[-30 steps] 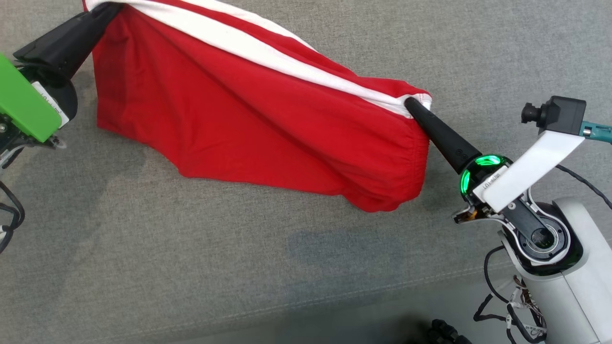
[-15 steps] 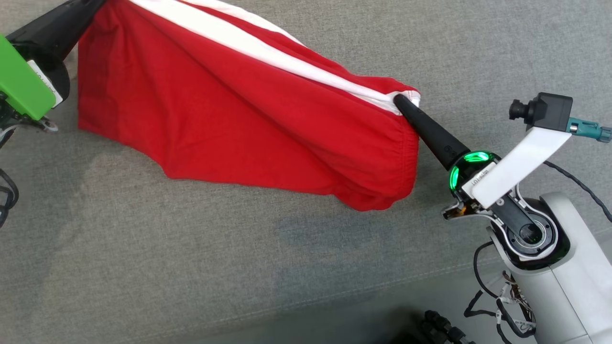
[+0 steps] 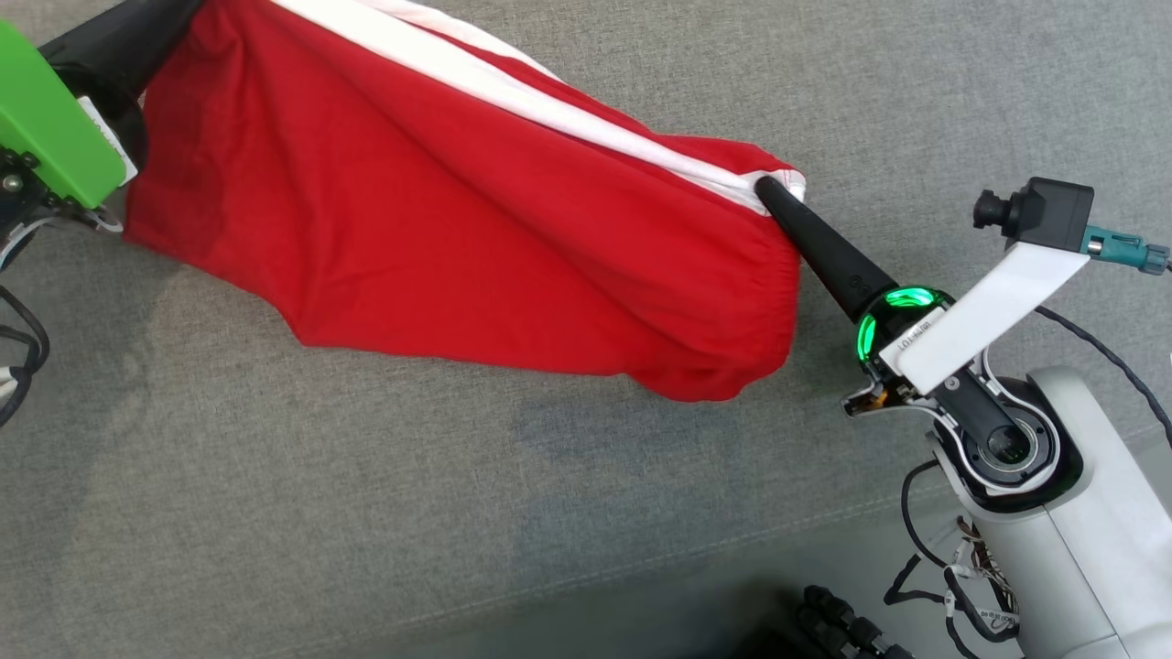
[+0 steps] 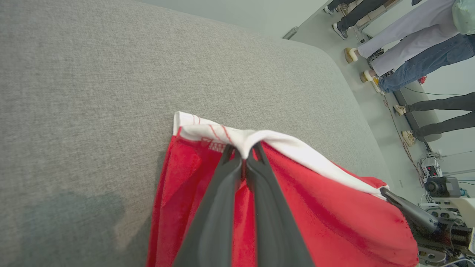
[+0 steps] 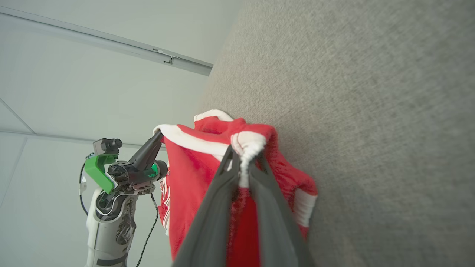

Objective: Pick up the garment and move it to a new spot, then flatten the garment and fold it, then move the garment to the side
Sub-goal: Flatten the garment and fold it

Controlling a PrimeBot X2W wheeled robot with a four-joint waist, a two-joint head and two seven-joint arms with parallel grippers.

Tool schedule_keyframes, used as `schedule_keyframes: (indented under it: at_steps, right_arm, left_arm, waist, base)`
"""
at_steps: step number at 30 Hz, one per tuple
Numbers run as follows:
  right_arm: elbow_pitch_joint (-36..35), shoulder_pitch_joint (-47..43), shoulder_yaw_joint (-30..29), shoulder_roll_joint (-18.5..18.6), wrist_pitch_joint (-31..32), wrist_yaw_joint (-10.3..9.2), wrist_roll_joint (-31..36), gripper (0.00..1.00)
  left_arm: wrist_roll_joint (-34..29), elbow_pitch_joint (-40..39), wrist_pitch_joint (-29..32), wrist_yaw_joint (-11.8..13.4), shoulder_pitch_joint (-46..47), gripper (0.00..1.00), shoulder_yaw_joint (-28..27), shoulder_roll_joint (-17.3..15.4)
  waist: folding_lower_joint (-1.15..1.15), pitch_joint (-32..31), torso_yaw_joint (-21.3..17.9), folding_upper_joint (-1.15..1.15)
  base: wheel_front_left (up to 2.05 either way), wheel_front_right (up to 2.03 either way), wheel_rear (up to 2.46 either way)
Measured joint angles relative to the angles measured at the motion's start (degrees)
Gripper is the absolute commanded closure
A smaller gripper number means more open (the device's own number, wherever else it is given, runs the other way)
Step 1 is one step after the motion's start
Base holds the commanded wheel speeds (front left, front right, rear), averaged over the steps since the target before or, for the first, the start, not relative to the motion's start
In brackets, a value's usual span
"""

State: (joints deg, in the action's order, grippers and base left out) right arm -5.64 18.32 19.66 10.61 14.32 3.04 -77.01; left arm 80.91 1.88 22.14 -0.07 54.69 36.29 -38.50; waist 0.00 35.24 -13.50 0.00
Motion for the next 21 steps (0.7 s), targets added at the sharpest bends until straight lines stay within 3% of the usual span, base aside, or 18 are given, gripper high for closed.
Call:
schedule_keyframes:
  at_steps: [1, 2, 3, 13, 21]
  right_arm:
    - [0.2, 0.0, 0.0, -0.1, 0.0, 0.00, 0.0, 0.59]
    - [0.4, 0.0, 0.0, -0.1, -0.2, -0.01, 0.3, 0.42]
    - [0.7, 0.0, -0.1, -0.1, -0.4, -0.01, 0.5, 0.00]
    - [2.4, 0.5, -0.2, -0.6, -1.3, 0.99, 1.1, 0.00]
    - [2.7, 0.5, -2.3, 1.0, -5.2, 1.88, 4.7, 0.00]
  left_arm:
    - [-0.3, 0.4, 0.0, 0.0, 0.2, 0.10, 0.1, 0.0]
    - [-0.5, 0.9, 0.0, 0.0, 0.5, 0.00, 0.2, 0.0]
    - [-0.7, 1.3, -0.1, 0.0, 0.8, 0.00, 0.2, 0.0]
    - [-1.5, 4.9, -1.9, -1.7, 1.1, 0.00, 0.6, 1.9]
    - [-1.5, 6.4, -7.5, -4.2, 0.3, 0.00, -0.9, 4.7]
  waist:
    - [0.00, 0.0, -0.1, 0.00]
    - [0.00, 0.1, -0.2, 0.00]
    - [0.00, 0.1, -0.3, 0.00]
    - [0.00, -0.3, -1.1, 0.00]
    - [0.00, -3.1, -1.0, 0.00]
  base:
    - [0.00, 0.00, 0.00]
    - [0.00, 0.00, 0.00]
    - [0.00, 0.00, 0.00]
    - [0.00, 0.00, 0.00]
    - [0.00, 0.00, 0.00]
